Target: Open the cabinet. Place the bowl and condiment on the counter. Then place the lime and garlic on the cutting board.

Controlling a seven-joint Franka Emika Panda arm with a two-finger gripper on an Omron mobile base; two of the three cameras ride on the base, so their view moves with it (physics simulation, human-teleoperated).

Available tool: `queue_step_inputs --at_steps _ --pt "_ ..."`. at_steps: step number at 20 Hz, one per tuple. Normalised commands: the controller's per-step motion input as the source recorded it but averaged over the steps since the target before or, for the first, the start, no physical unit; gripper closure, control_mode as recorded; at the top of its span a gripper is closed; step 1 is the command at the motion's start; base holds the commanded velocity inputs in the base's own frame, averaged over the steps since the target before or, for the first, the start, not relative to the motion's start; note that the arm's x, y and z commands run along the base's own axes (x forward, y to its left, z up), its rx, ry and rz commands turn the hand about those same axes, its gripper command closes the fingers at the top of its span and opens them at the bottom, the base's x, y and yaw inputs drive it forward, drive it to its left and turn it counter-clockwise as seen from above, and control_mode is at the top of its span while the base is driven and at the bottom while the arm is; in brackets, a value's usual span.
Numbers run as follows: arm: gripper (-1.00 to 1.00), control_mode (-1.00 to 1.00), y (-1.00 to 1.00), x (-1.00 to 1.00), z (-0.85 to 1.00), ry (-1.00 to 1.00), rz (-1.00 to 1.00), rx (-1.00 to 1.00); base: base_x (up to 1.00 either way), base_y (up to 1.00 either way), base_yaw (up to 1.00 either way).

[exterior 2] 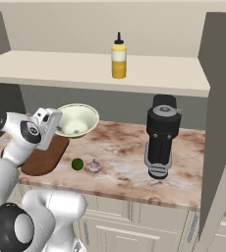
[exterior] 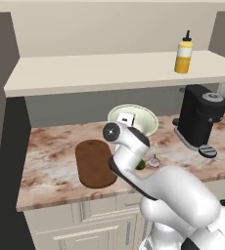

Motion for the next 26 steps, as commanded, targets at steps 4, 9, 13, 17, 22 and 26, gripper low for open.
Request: queue_step_inputs --at_steps 4,9,13,17,22,26 --pt "1.00 -1.00 0.00 0.48 -0.27 0.00 0.00 0.00 0.00 0.00 0.00" --pt "1.00 -1.00 0.00 0.47 -0.26 0.00 0.00 0.00 0.00 0.00 0.00" --pt "1.00 -1.00 0.00 0.45 -0.24 0.00 0.00 0.00 0.00 0.00 0.00" --pt "1.00 -1.00 0.00 0.42 -0.23 0.00 0.00 0.00 0.00 0.00 0.00" --pt "1.00 -1.00 0.00 0.40 -0.26 0.00 0.00 0.00 0.00 0.00 0.00" --pt "1.00 -1.00 0.00 0.39 -0.30 0.00 0.00 0.00 0.00 0.00 0.00"
